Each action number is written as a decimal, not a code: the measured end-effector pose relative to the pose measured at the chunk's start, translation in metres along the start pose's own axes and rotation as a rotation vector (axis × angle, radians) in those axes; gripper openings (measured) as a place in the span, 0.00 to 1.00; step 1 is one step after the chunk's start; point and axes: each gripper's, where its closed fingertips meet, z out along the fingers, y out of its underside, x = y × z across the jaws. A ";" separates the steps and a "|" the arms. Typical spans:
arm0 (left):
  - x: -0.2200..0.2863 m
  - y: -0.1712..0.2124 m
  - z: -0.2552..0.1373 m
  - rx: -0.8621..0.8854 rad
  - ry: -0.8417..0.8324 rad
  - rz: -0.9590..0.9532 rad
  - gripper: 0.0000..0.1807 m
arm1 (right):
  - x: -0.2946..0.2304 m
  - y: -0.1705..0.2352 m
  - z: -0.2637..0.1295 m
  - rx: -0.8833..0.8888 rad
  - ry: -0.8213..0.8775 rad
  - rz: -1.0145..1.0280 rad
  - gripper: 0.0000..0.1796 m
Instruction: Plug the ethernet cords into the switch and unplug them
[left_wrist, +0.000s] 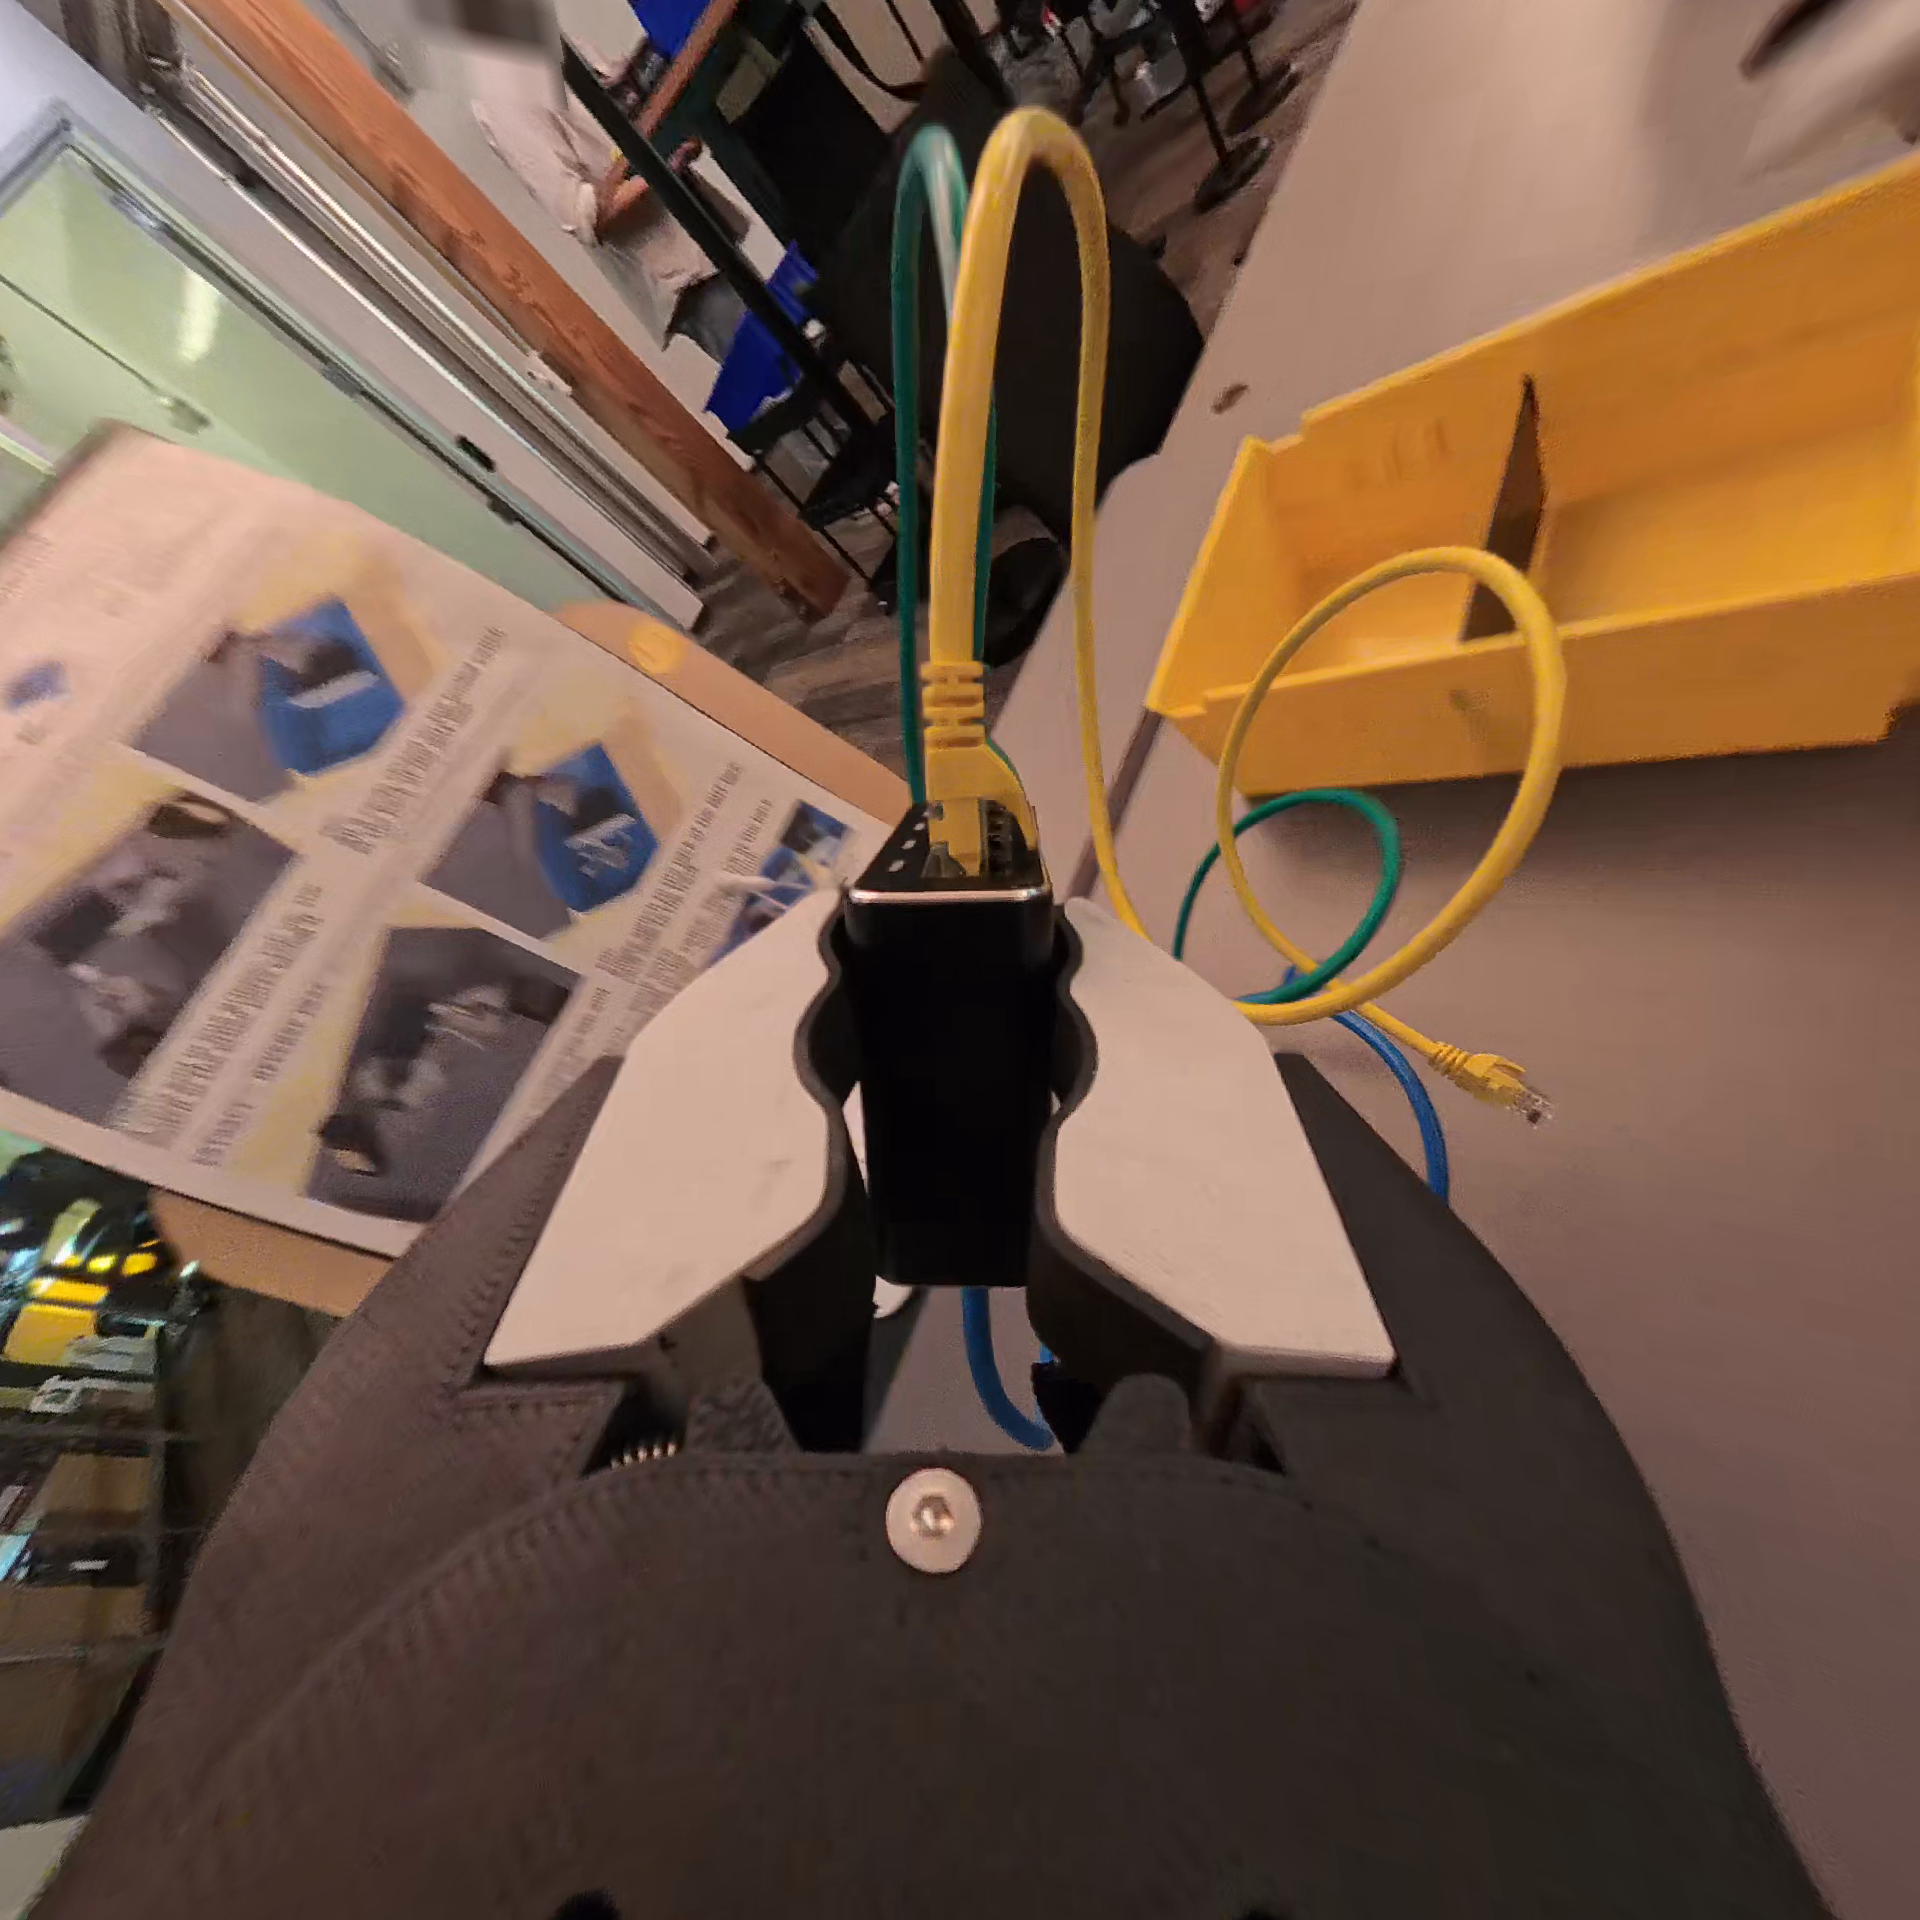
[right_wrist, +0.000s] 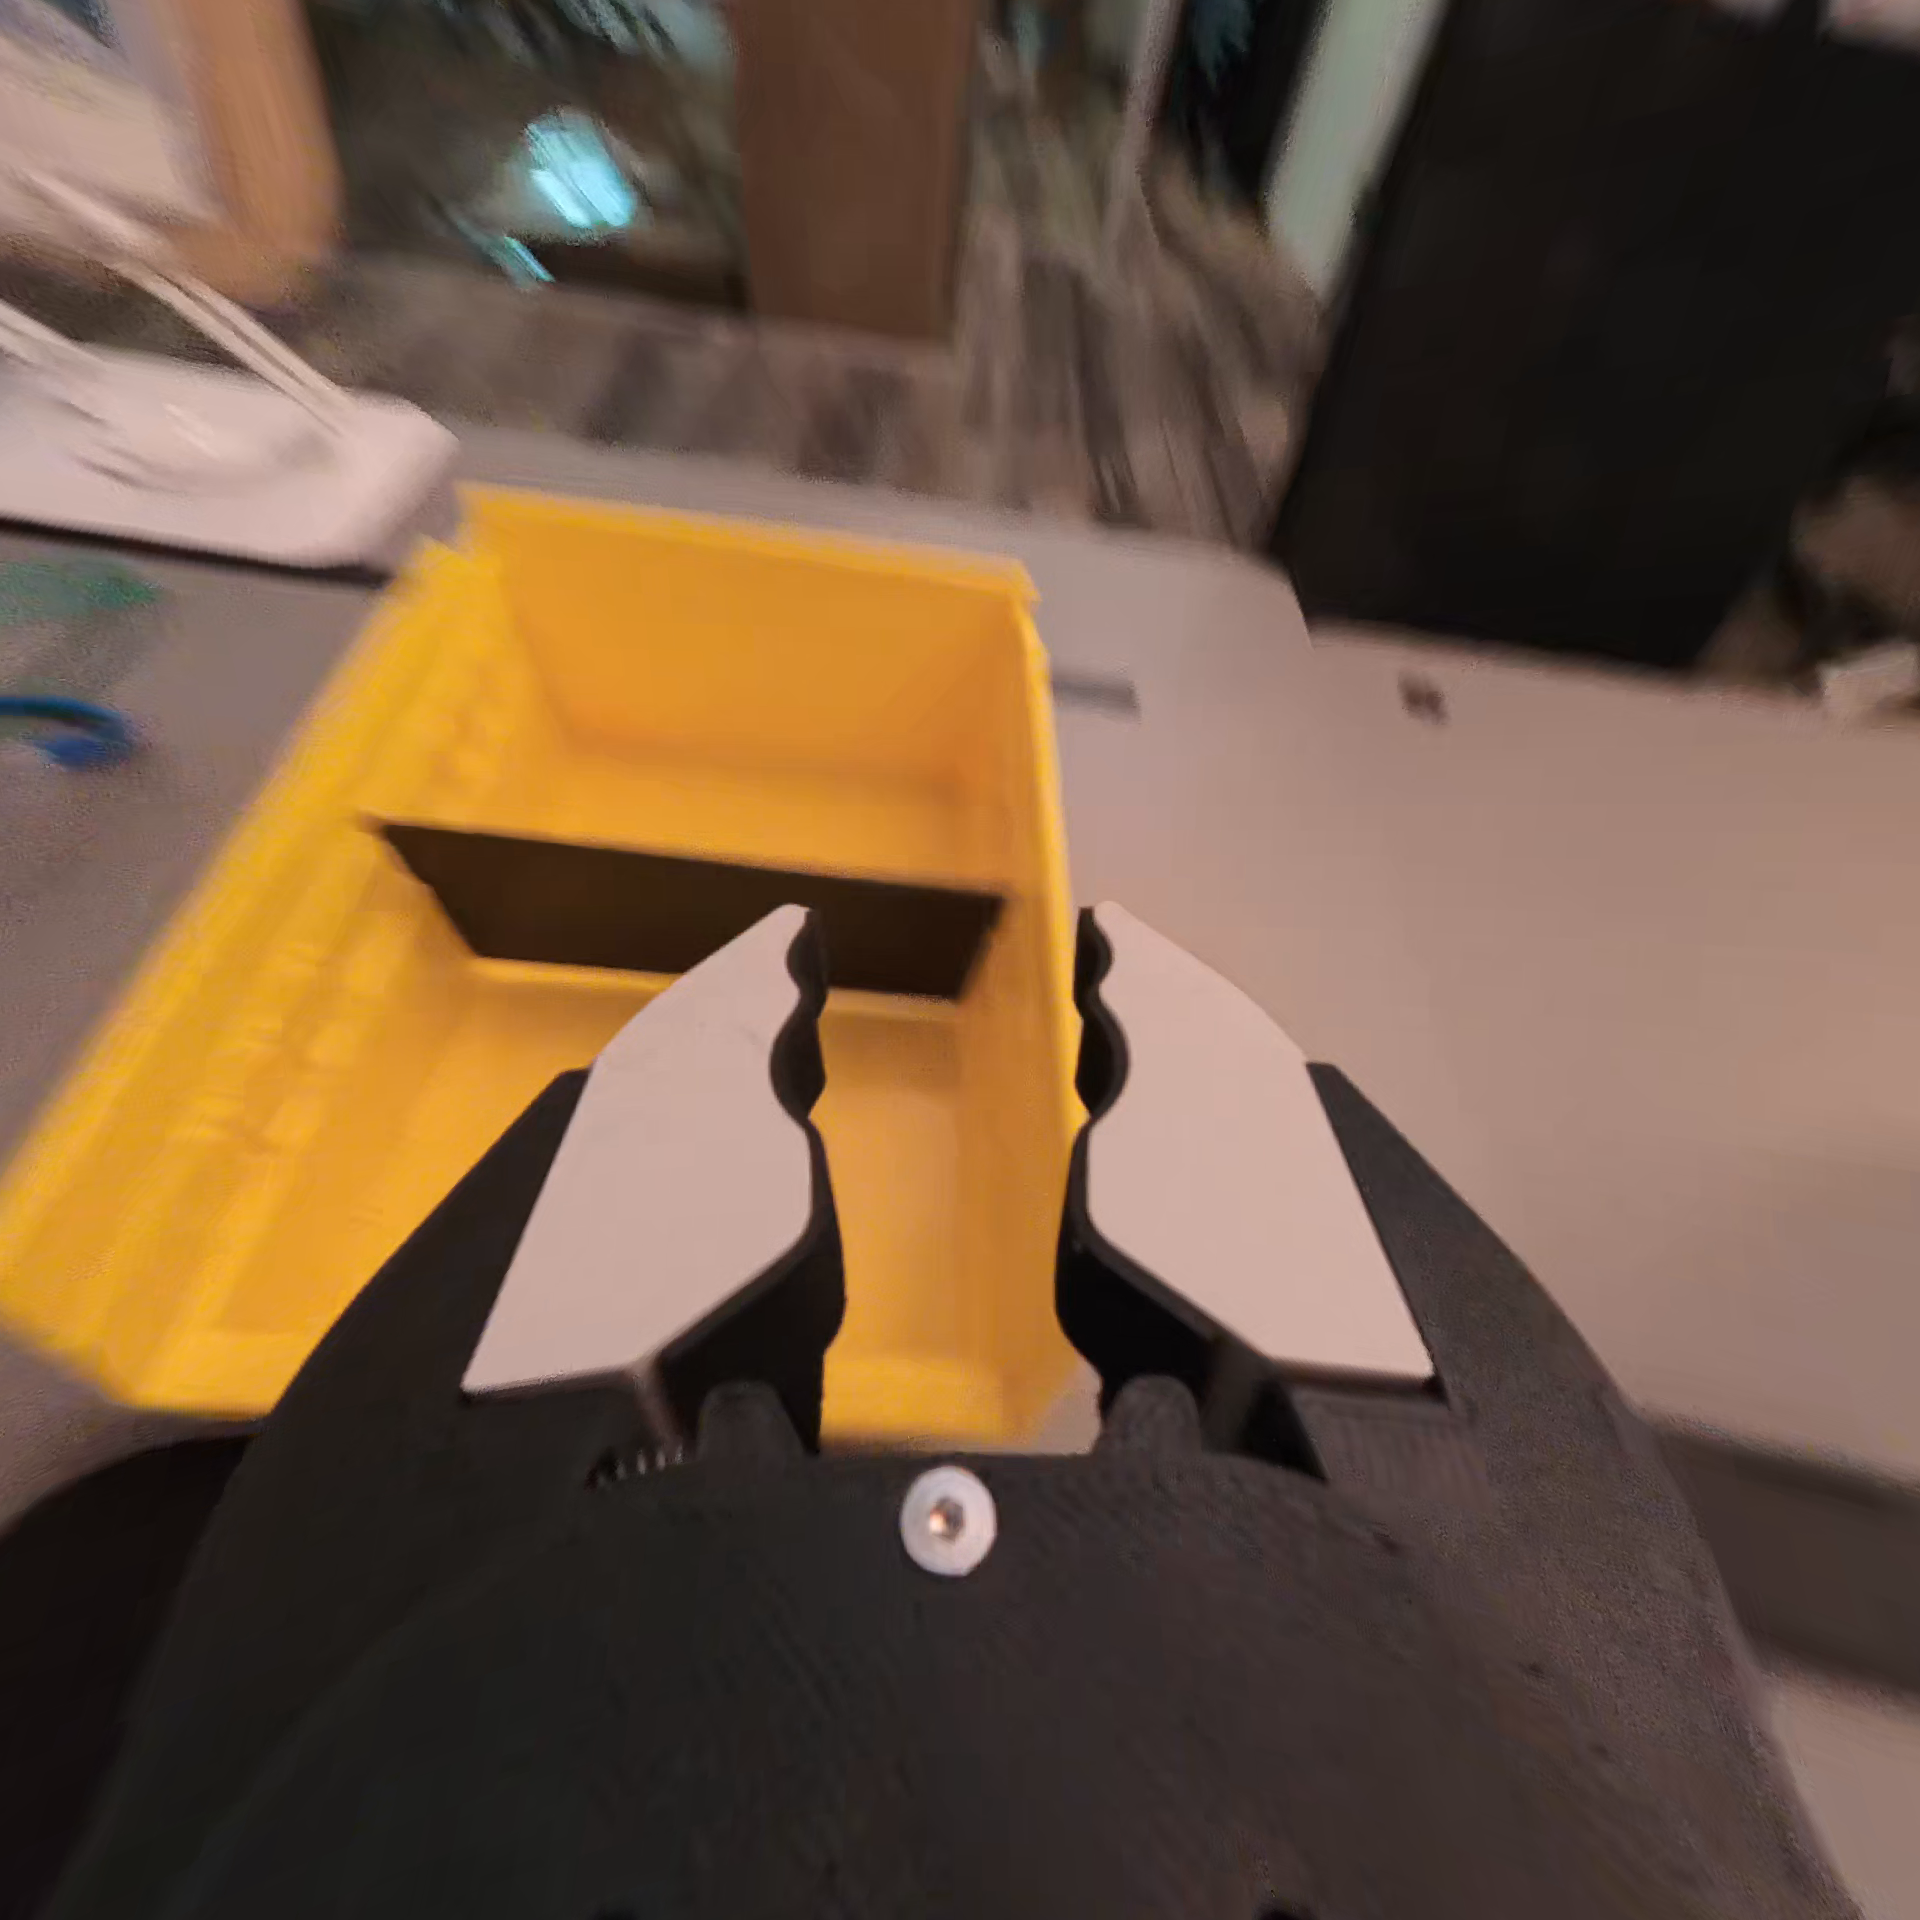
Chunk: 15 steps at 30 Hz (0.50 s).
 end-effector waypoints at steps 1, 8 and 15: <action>0.010 0.013 0.003 0.008 0.003 0.002 0.18 | -0.021 -0.027 -0.010 0.110 -0.074 -0.044 0.26; 0.044 0.066 0.010 -0.014 0.070 0.023 0.18 | -0.228 -0.149 -0.082 0.607 -0.602 -0.549 0.29; 0.067 0.085 0.004 -0.030 0.247 0.085 0.18 | -0.356 -0.150 -0.056 0.665 -0.694 -1.024 0.22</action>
